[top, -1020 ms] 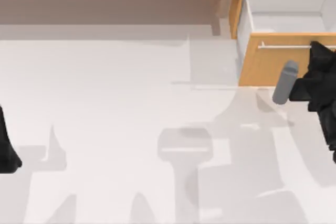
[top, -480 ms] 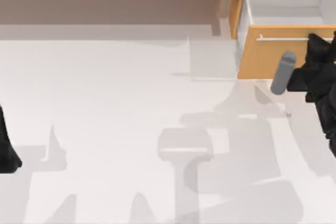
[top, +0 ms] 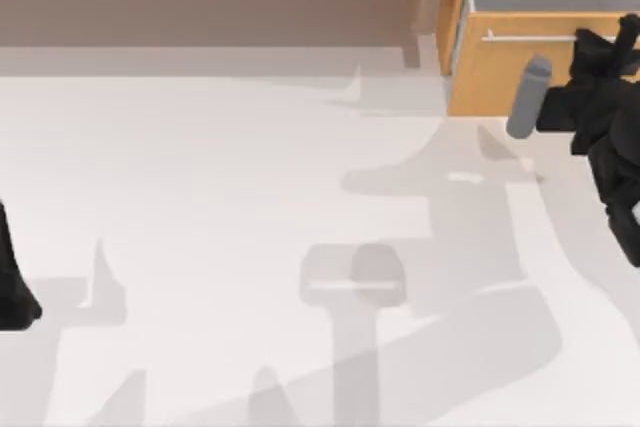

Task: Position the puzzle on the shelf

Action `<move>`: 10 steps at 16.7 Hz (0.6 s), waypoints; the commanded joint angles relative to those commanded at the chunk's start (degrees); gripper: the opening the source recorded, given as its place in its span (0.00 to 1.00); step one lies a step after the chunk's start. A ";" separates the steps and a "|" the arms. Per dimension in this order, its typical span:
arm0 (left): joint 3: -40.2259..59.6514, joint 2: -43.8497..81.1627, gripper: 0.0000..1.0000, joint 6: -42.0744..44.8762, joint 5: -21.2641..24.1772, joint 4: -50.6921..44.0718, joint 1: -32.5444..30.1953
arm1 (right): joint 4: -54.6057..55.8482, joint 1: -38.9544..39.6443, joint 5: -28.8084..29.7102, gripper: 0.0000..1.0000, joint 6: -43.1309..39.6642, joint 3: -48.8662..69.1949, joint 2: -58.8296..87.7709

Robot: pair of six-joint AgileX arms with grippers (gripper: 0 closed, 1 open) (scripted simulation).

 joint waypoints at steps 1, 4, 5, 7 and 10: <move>0.00 0.00 1.00 0.00 0.00 0.00 0.00 | -0.40 -0.11 -0.12 0.00 0.00 0.65 0.27; 0.00 0.00 1.00 0.00 0.00 0.00 0.00 | -0.50 -0.14 -0.15 0.00 0.00 0.82 0.34; 0.00 0.00 1.00 0.00 0.00 0.00 0.00 | -0.49 -0.06 -0.03 0.00 0.14 0.53 0.16; 0.00 0.00 1.00 0.00 0.00 0.00 0.00 | -0.80 -0.21 -0.05 0.00 0.15 1.38 0.39; 0.00 0.00 1.00 0.00 0.00 0.00 0.00 | -2.95 -0.74 -0.45 0.00 0.07 5.52 2.13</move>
